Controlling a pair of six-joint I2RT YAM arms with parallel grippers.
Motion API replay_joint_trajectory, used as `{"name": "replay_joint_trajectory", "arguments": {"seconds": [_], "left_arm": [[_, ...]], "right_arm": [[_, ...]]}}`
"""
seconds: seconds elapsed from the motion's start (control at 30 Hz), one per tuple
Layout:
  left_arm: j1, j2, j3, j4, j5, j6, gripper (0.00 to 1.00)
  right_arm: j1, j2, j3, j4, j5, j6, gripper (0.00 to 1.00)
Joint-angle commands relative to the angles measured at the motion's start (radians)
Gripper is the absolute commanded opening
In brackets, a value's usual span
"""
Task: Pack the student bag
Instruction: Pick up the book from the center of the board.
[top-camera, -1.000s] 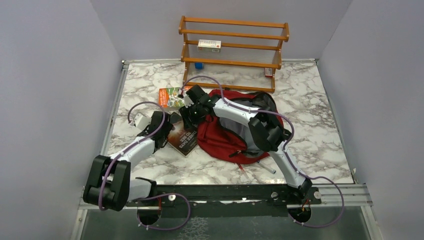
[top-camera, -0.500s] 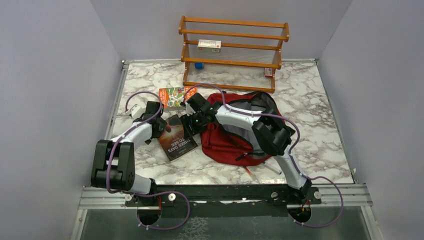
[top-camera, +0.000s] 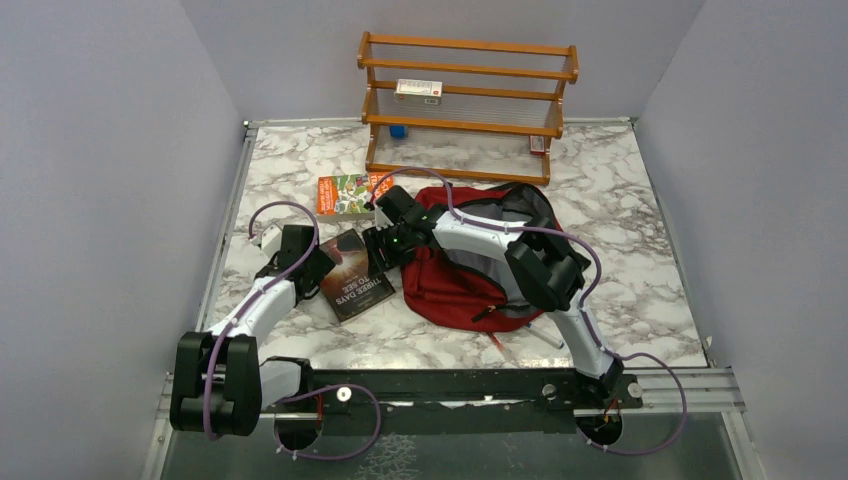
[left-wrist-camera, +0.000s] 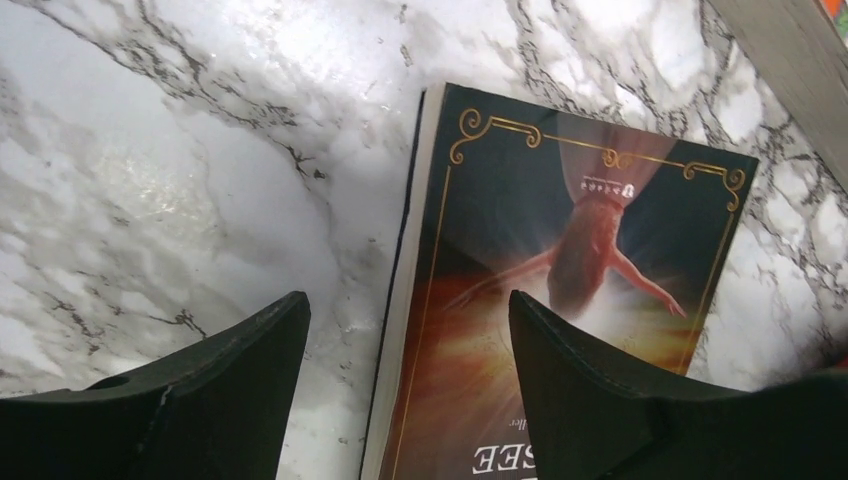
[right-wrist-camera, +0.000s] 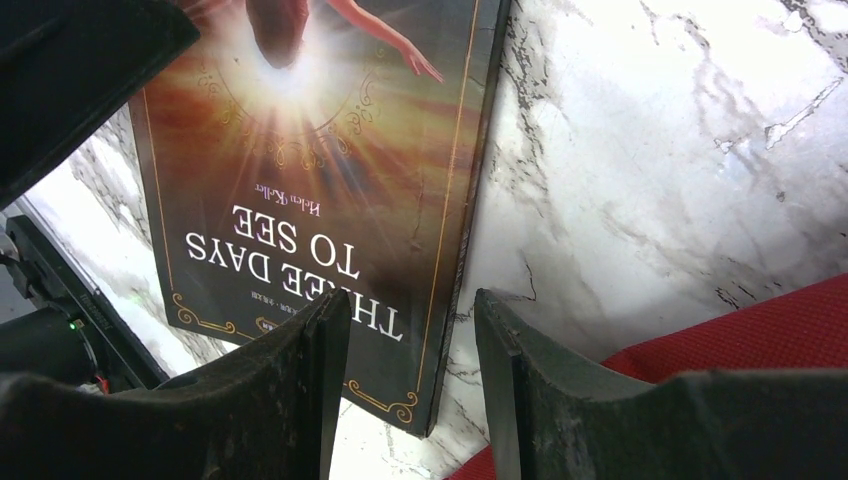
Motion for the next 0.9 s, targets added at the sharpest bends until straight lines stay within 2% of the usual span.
{"name": "replay_joint_trajectory", "arguments": {"seconds": [0.0,0.33,0.6,0.67,0.77,0.83,0.87], "left_arm": [[-0.001,-0.006,-0.100,-0.039,0.216,0.001,0.71],[-0.002,0.034,-0.157,0.002,0.240,-0.032,0.48],[-0.001,0.051,-0.173,0.013,0.229,-0.043,0.21],[-0.001,0.056,-0.174,0.016,0.222,-0.043,0.12],[-0.001,0.068,-0.178,0.025,0.216,-0.044,0.08],[-0.001,0.082,-0.177,0.023,0.208,-0.052,0.00],[-0.001,0.084,-0.175,0.016,0.203,-0.059,0.00]], "right_arm": [[-0.007,-0.009,-0.031,-0.015,-0.002,0.013,0.54],[-0.010,-0.008,-0.042,-0.016,-0.003,0.023,0.54],[-0.019,-0.007,-0.052,-0.015,0.012,0.041,0.55],[-0.026,-0.013,-0.071,-0.004,0.021,0.057,0.55],[-0.042,-0.037,-0.130,0.042,0.025,0.097,0.56],[-0.056,-0.057,-0.172,0.077,0.024,0.131,0.56],[-0.064,-0.066,-0.200,0.095,0.022,0.145,0.56]]}}
